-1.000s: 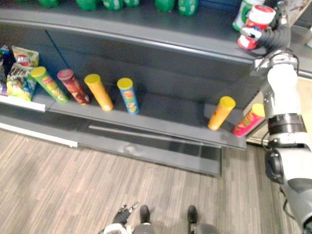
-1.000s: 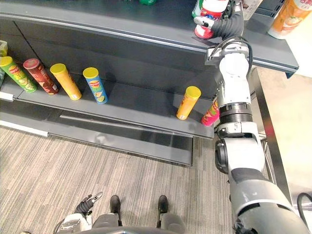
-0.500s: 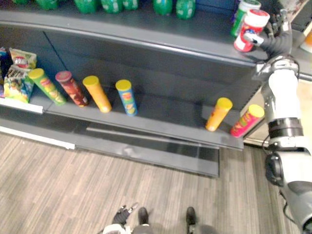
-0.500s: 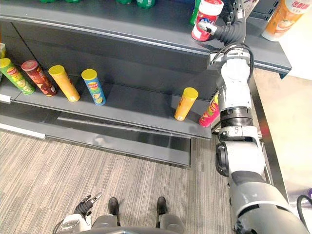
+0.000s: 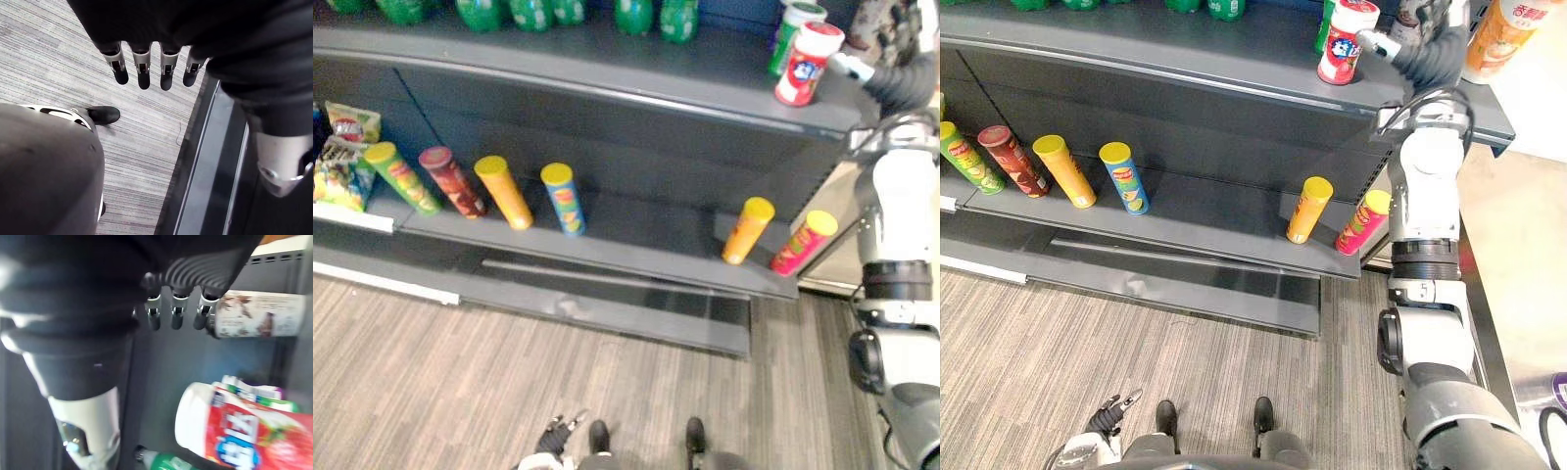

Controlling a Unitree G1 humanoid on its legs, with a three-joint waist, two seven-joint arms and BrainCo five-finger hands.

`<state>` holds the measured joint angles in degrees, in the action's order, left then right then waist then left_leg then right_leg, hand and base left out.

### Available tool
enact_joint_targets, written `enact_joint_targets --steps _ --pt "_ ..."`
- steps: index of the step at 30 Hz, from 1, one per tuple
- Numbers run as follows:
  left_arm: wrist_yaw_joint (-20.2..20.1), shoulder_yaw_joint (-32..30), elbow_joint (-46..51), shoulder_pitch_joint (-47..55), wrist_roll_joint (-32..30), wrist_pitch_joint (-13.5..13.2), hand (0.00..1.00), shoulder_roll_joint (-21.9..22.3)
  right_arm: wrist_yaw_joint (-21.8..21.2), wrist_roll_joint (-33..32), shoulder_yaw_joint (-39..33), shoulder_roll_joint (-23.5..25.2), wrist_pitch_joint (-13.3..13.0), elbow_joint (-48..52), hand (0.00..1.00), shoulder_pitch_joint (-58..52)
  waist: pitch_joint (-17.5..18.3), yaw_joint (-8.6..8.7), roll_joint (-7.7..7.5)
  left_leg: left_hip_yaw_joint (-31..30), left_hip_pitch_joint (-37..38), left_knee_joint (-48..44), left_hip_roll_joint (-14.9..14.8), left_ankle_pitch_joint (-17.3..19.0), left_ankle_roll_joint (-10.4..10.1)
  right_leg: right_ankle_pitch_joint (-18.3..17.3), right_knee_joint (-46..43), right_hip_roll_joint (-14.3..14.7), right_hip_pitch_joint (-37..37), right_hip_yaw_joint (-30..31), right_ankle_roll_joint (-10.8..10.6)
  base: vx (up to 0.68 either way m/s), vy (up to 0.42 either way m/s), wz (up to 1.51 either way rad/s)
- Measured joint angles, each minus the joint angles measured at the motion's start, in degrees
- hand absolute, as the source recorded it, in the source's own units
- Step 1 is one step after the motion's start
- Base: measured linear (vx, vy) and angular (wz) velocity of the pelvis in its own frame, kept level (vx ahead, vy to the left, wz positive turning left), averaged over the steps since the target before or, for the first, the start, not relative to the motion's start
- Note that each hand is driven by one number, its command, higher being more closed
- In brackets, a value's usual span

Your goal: Put the gum and the chips on the shelf.

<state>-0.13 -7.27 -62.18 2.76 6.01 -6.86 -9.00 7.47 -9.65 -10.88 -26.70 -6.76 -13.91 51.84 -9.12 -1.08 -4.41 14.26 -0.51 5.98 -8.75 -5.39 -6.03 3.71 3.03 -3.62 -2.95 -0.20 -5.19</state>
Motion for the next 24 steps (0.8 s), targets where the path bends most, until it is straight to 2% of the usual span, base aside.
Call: enact_joint_targets --steps 4,7,11,15,16,18,21,24 --pt "0.06 -1.62 0.27 0.89 -0.1 0.01 0.0 0.08 0.84 -0.4 -0.71 -0.2 -2.42 9.01 0.0 -4.89 1.4 0.15 -0.83 0.76 0.61 0.0 -0.11 0.31 -0.21 -0.01 0.01 0.12 0.18 0.7 0.0 0.02 -0.002 -0.09" --pt "0.35 -2.06 0.34 1.56 -0.12 0.05 0.0 0.11 0.98 -0.39 -4.69 0.99 -4.9 18.27 0.0 -13.41 2.89 0.26 -1.4 0.89 0.69 0.0 -0.12 0.55 -0.27 -0.04 -0.03 0.13 0.18 0.81 -0.02 0.0 0.0 -0.01" --pt "0.99 -2.84 0.47 2.4 -0.22 0.05 0.0 0.17 0.55 -0.51 -8.77 6.35 -8.05 29.65 0.0 -29.22 3.52 1.51 -1.37 0.98 0.77 0.0 -0.09 0.96 -0.49 -0.26 -0.2 0.1 0.1 0.97 -0.32 0.0 0.0 0.0" --pt "1.26 -5.47 0.45 3.99 -0.27 0.01 0.0 0.8 -3.76 -3.79 -8.37 15.01 -9.12 37.07 0.0 -47.42 4.45 2.63 -0.96 1.1 1.03 0.0 -0.1 1.28 -0.56 -0.45 -0.26 0.13 0.01 1.52 -0.06 0.01 -0.001 -0.06" --pt "1.24 -6.6 0.45 4.06 -0.27 0.01 0.0 1.17 -4.41 -4.59 -7.82 16.44 -9.13 37.88 0.0 -50.37 4.51 2.67 -0.89 1.25 1.08 0.0 -0.04 1.34 -0.52 -0.44 -0.27 0.17 -0.01 1.59 -0.11 0.01 0.0 -0.09" --pt "1.7 -11.32 0.43 4.54 -0.21 0.0 0.0 3.08 -7.21 -7.42 -3.34 22.57 -9.18 40.99 0.0 -62.47 4.93 2.78 -0.45 2.0 1.15 0.0 0.0 1.71 -0.32 -0.43 -0.26 0.13 -0.17 1.99 -0.17 0.02 0.004 -0.1" --pt "2.02 -11.76 -0.15 4.86 -0.27 -0.11 0.0 3.15 -11.25 -8.47 3.79 24.98 -9.0 40.7 0.0 -71.53 5.17 3.15 -0.19 2.47 1.03 -0.01 0.06 1.97 -0.32 -0.46 -0.64 0.06 -0.94 2.84 -0.09 0.02 0.005 -0.15" --pt "2.04 -12.47 -1.01 4.88 -0.48 -0.2 0.0 3.12 -15.77 -9.46 11.99 25.22 -8.39 32.47 0.0 -78.35 5.31 4.02 -0.39 2.82 1.09 -0.02 0.19 2.11 -0.31 -0.59 -0.91 -0.01 -1.12 3.17 -0.01 0.01 0.003 -0.03"
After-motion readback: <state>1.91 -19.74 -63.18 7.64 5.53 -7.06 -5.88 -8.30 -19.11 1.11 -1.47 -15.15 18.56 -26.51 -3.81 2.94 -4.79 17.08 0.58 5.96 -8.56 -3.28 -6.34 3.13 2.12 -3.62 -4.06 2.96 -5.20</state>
